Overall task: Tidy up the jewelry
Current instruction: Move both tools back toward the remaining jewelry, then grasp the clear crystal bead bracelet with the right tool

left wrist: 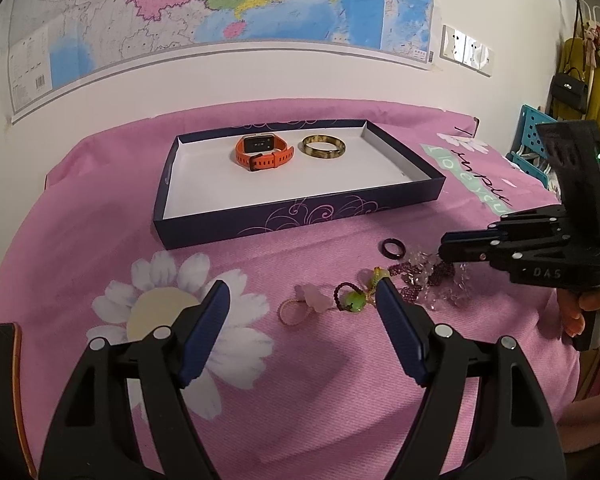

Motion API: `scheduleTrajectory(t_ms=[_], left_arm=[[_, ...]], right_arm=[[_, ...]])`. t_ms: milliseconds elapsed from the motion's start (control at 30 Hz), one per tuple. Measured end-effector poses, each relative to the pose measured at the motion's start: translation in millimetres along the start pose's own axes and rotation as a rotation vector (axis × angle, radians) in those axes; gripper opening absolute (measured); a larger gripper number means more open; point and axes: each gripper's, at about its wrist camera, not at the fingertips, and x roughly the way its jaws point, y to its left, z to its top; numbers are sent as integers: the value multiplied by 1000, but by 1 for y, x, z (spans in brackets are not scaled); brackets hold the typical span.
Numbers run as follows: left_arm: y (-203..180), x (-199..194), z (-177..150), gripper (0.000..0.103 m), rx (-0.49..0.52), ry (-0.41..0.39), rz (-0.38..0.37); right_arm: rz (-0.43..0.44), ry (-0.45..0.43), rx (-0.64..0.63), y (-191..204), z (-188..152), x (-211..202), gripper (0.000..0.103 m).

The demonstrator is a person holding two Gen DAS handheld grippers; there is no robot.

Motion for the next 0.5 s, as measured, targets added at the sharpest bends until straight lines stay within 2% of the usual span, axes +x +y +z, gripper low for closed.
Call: scheduleTrajectory(t_ms=[267, 500], left_arm=[[1, 0, 0, 74, -4, -2, -2], [2, 0, 0, 74, -5, -4, -4]], right_arm=[[8, -47, -15, 5, 6, -17, 8], [27, -123, -28, 12, 12, -46, 8]])
